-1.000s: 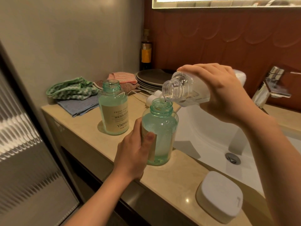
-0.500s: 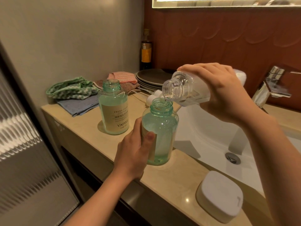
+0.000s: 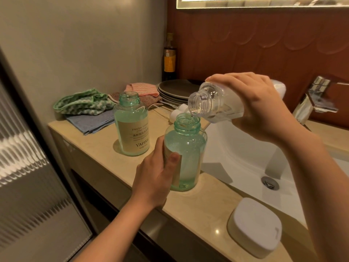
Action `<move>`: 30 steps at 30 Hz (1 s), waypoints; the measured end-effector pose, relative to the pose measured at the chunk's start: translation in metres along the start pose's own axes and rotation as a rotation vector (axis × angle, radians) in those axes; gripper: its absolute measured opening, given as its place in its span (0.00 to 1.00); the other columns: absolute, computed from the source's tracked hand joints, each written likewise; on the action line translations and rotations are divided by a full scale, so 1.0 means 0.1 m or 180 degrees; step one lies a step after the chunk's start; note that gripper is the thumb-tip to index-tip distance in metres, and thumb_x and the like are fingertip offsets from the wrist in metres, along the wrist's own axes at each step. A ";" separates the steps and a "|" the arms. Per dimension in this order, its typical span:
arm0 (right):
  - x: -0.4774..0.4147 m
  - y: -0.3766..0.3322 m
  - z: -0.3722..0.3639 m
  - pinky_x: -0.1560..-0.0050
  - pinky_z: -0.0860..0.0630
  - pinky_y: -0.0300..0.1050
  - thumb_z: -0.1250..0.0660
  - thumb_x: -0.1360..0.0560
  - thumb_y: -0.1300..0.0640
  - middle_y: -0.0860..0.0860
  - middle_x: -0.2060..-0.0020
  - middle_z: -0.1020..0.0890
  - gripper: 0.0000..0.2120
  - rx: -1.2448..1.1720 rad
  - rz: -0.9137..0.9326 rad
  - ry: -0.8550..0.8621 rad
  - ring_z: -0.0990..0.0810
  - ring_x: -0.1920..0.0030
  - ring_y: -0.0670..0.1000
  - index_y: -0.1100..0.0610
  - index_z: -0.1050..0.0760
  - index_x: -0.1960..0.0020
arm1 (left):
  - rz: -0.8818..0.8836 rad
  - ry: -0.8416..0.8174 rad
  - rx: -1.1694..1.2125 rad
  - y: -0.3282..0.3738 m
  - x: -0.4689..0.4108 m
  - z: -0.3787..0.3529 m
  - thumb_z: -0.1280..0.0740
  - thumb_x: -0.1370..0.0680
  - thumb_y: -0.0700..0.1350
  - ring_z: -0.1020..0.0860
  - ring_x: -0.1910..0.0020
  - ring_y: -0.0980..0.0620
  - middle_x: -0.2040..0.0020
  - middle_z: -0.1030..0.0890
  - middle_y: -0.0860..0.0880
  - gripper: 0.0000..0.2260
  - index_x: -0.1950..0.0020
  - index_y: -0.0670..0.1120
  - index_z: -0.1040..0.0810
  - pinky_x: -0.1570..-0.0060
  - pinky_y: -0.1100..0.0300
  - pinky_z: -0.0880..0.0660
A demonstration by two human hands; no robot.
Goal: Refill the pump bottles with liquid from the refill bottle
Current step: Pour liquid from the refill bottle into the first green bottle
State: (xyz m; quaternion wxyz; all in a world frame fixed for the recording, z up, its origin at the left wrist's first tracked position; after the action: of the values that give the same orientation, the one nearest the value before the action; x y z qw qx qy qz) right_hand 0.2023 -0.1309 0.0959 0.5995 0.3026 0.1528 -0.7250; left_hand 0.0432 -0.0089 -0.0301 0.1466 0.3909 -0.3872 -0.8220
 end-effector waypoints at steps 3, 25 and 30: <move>0.00 0.00 0.00 0.44 0.38 0.50 0.24 0.35 0.66 0.54 0.38 0.24 0.38 0.0011 0.0001 0.0002 0.28 0.39 0.58 0.50 0.34 0.30 | -0.0012 0.0002 -0.0008 0.00 -0.01 0.00 0.59 0.32 0.77 0.23 0.51 0.56 0.50 0.22 0.63 0.31 0.41 0.61 0.35 0.52 0.48 0.26; 0.00 0.00 0.01 0.45 0.38 0.49 0.25 0.35 0.66 0.54 0.39 0.24 0.38 0.0027 0.0037 0.0022 0.27 0.40 0.58 0.50 0.34 0.30 | -0.0006 -0.0014 0.0048 0.00 -0.01 -0.01 0.58 0.32 0.77 0.22 0.52 0.52 0.51 0.20 0.57 0.31 0.41 0.61 0.35 0.53 0.46 0.26; 0.00 0.00 0.01 0.45 0.39 0.49 0.25 0.35 0.66 0.54 0.39 0.24 0.38 0.0038 0.0035 0.0017 0.27 0.40 0.58 0.50 0.34 0.30 | 0.0007 -0.0014 0.0031 0.00 -0.01 -0.01 0.59 0.33 0.78 0.22 0.52 0.53 0.52 0.20 0.58 0.31 0.41 0.61 0.35 0.53 0.46 0.26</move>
State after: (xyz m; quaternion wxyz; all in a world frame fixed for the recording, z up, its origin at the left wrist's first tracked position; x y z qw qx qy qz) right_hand 0.2020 -0.1310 0.0966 0.6012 0.3090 0.1485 -0.7218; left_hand 0.0442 -0.0088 -0.0302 0.1448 0.3893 -0.3921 -0.8208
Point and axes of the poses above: each hand's wrist, its own x-axis away from the middle knuckle, its own z-axis out of the back of the hand, y = z × x, the point moved 2 cm from there along -x, towards the middle knuckle
